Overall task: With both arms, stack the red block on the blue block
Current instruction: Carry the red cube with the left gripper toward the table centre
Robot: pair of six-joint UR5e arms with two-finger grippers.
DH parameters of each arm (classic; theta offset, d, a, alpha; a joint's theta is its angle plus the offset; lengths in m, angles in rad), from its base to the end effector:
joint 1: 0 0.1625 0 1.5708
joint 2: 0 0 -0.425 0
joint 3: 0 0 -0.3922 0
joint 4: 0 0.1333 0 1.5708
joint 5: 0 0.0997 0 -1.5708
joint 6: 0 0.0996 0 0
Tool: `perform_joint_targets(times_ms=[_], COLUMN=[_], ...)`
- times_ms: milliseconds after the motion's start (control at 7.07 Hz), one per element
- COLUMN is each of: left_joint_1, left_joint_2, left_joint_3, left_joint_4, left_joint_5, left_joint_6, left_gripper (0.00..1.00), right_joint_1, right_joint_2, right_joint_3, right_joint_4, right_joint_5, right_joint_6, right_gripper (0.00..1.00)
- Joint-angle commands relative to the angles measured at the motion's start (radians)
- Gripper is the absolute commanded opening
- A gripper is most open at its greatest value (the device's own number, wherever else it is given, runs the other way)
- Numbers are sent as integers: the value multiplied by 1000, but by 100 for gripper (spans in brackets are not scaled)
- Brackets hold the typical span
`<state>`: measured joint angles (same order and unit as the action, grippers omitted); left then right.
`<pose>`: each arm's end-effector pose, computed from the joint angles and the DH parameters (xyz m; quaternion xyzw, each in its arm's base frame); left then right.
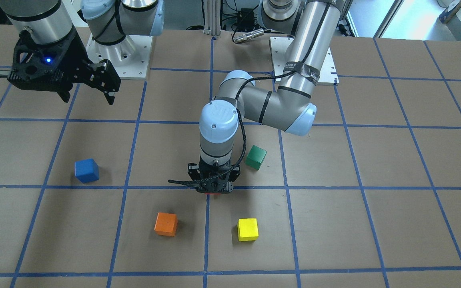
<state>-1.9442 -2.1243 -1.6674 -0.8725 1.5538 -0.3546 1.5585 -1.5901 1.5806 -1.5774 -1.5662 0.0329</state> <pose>-0.3592 -0.5466 0.1920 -0.0096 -0.9996 0.0195 0.0165 0.1278 -0.4869 0.4932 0.0226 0.9997 -0.0080 0.0024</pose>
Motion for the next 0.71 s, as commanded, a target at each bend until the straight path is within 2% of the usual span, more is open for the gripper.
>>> perform_joint_targets(times_ms=[0,283,425,566], left_joint_1=[-15,-4,55,156], left_joint_2=[-35,21,91,178], left_joint_3=[-6,1,-8,-3], left_joint_4=[17,1,-81,-171], left_joint_5=[-9,-21,-20,-20], left_joint_6=[6,46,69,209], left_gripper=[99,100,100,100], right_joint_1=[0,0,0,0], right_joint_2=[-1,-5,-5,-4], right_joint_3=[-1,1,1,1], right_joint_4=[6,10,11,8], right_joint_5=[0,0,0,0], right_joint_6=[2,2,2,-8], right_gripper=[100,100,100,100])
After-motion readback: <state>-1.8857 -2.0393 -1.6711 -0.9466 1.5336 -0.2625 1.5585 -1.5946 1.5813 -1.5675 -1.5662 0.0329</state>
